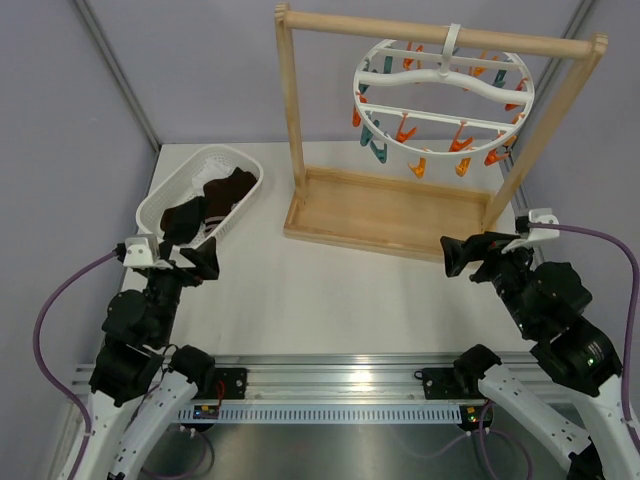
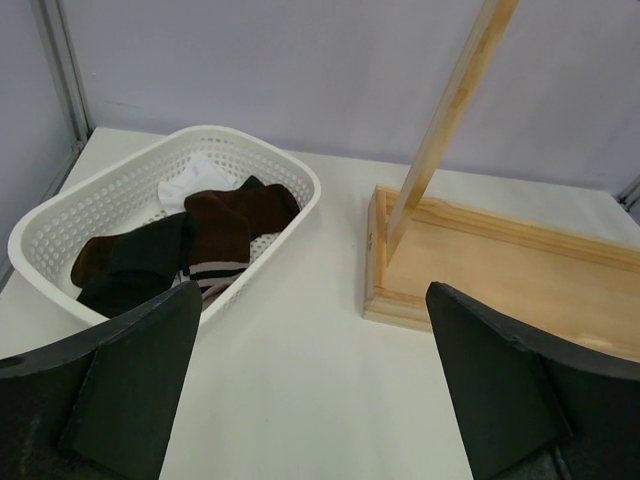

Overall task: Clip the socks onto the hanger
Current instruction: Open the clamp at the hanger.

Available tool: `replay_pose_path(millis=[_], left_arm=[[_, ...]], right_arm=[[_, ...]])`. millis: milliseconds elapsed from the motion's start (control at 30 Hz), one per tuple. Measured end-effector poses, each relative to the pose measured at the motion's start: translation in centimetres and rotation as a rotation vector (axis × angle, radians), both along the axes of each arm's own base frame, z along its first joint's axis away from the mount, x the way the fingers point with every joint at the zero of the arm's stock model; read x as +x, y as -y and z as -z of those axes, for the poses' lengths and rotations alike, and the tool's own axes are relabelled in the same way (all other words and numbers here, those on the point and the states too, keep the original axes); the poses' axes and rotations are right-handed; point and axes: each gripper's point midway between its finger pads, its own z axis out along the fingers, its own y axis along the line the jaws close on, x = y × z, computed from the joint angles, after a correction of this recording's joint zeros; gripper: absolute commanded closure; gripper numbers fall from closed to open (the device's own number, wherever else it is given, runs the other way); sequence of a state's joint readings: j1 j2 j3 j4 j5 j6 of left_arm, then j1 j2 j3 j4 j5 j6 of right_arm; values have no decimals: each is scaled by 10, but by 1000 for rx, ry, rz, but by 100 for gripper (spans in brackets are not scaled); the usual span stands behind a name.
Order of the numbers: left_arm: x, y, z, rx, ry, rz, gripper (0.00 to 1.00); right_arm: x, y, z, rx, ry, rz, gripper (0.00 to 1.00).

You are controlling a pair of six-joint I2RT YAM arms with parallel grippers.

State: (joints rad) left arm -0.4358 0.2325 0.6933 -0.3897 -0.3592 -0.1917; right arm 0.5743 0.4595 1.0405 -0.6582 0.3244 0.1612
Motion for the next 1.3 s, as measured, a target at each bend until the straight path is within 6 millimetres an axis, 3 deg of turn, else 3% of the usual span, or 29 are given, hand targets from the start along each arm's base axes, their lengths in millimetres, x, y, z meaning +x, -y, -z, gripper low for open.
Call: replay_pose_path(millis=[133,300,500,733,1067,1300], left_arm=[[6,6,9,20,-42,17,1],[17,15,25,52,-134,38,1],[21,22,42,75,-208,60,1],[20,23,43,76,-213,66,1],[18,22,40,69,-197,70,1],[18,22,40,69,-197,71,1]], right_arm=[[13,-8,5,-35,-55,3,0],[24,-16,-17,-24,-32,-4,10],[45,-39,-35,-39,-23,-56,11],[70,-65,-28,-99,-42,-122,12],[82,-78,-53,-92,56,-158,12],[97,-85,-55,-143,72,-160,12]])
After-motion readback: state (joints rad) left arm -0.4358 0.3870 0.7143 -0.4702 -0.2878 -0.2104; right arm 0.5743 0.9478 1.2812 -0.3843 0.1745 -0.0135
